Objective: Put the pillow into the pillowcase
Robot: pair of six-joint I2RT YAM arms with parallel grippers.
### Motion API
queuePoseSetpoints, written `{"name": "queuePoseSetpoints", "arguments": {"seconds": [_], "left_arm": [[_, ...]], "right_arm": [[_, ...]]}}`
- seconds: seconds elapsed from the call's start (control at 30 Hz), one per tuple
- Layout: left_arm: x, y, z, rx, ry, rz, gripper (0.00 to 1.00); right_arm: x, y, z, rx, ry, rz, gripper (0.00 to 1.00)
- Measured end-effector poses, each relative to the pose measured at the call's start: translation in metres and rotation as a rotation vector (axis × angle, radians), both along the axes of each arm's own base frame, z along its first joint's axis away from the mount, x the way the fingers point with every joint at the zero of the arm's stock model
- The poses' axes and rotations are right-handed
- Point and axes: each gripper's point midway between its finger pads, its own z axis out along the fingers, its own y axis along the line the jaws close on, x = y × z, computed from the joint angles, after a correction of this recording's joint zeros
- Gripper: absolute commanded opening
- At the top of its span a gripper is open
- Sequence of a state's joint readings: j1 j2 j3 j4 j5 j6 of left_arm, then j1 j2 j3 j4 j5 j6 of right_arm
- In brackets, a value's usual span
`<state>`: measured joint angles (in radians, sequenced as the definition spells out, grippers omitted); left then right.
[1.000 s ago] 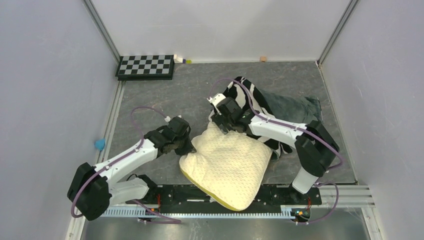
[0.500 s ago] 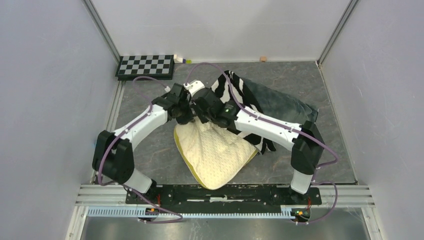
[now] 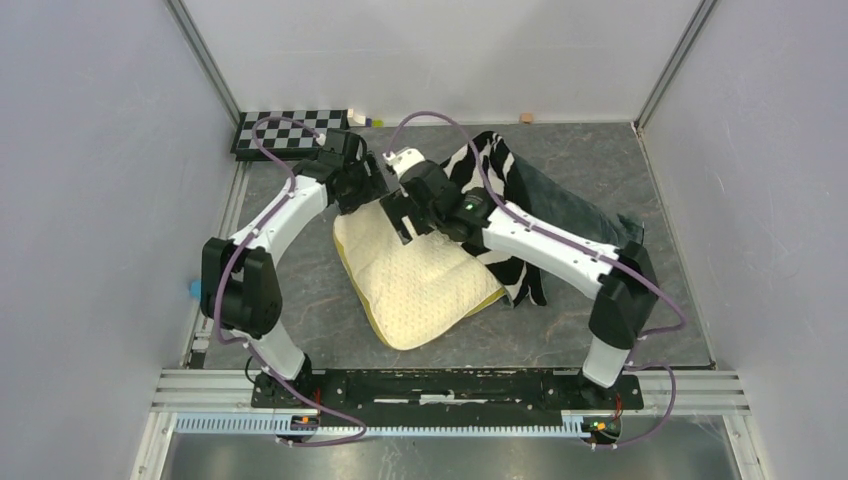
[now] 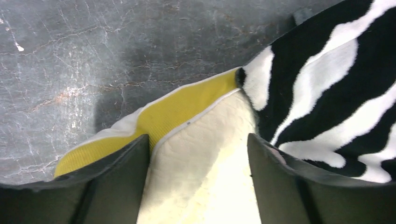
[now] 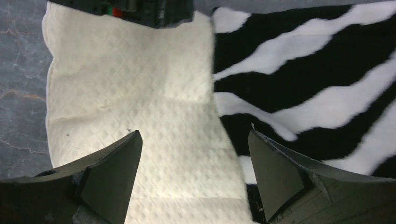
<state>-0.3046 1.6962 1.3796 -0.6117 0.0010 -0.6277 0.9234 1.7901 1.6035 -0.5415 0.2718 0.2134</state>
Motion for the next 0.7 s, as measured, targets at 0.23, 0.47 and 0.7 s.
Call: {"name": "queuePoseSetpoints", "arguments": {"seconds": [0.23, 0.47, 0.7], "left_arm": [[-0.014, 0.000, 0.046, -0.024, -0.109, -0.026, 0.91], [-0.071, -0.077, 0.079, -0.073, -0.202, -0.239, 0.86], [-0.137, -0.193, 0.030, -0.079, -0.107, -0.486, 0.79]], "right_arm": [[-0.002, -0.091, 0.056, 0.045, -0.139, -0.192, 0.90], [-0.032, -0.206, 0.020, -0.008, -0.159, -0.446, 0.84], [-0.057, -0.260, -0.064, -0.156, -0.036, -0.552, 0.77]]}}
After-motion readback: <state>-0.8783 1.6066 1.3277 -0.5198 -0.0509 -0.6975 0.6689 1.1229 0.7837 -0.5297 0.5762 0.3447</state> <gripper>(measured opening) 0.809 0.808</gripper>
